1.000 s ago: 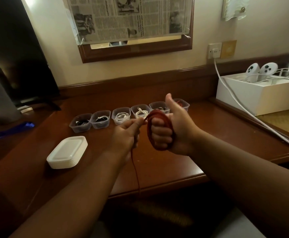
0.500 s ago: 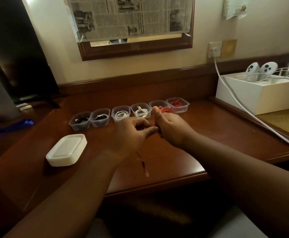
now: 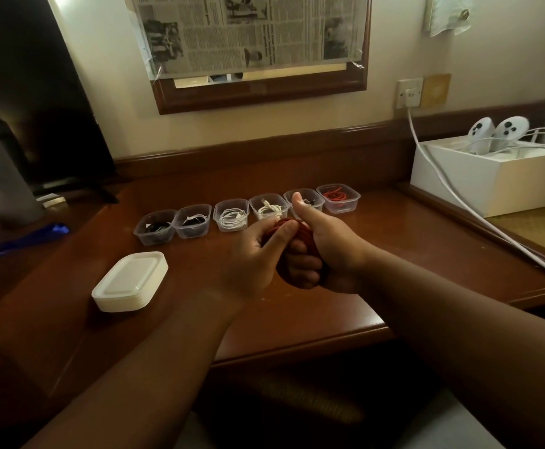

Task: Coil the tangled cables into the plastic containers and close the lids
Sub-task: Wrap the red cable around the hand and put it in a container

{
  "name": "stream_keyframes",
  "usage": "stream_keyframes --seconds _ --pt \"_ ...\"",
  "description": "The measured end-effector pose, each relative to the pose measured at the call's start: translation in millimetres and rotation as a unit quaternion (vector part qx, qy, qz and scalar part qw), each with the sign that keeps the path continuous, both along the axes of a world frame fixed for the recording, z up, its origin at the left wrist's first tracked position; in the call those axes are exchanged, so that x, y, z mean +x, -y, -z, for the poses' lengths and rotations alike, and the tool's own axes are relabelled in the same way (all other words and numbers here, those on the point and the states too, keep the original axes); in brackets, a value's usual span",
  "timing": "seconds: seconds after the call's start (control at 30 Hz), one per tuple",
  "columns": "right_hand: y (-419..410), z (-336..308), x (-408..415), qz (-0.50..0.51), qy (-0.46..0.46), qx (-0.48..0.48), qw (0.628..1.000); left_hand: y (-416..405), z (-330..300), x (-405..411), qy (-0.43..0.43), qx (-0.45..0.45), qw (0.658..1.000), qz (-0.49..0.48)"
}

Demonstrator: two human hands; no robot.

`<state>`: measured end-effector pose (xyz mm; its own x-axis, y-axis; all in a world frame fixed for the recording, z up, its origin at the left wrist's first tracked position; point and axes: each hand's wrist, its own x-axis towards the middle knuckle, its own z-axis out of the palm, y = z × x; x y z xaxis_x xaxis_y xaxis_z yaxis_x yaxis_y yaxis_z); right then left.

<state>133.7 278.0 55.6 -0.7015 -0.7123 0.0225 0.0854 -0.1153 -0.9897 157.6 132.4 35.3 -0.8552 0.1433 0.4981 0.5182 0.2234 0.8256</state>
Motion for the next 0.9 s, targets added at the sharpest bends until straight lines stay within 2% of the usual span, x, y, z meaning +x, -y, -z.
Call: stream_keyframes --seconds 0.17,0.3,0.37,0.47,0.57,0.73,0.9 --pt "9.2 5.3 3.5 0.109 -0.018 0.015 0.994 0.8 3.0 -3.1 -0.016 -0.024 0.999 -0.033" --pt "13.6 0.2 12.9 0.207 -0.078 0.051 0.974 4.8 5.5 -5.2 -0.044 -0.057 0.996 -0.054" --pt "12.3 -2.0 13.4 0.255 -0.139 0.076 0.954 6.7 5.9 -7.2 -0.062 -0.058 0.994 -0.066" --pt "10.4 -3.6 10.5 0.261 -0.184 0.091 0.943 6.2 6.8 -10.4 -0.06 -0.066 0.993 -0.082" --pt "12.8 3.3 0.7 0.24 -0.16 0.074 0.955 8.5 8.3 -19.7 -0.038 -0.029 0.993 -0.105" --pt "19.8 15.2 -26.3 0.263 -0.03 0.009 0.964 4.2 11.3 -47.6 0.038 0.076 0.98 -0.178" --pt "17.6 14.7 -68.4 0.284 -0.062 0.091 0.953 0.1 22.9 -85.3 0.087 0.134 0.974 -0.161"
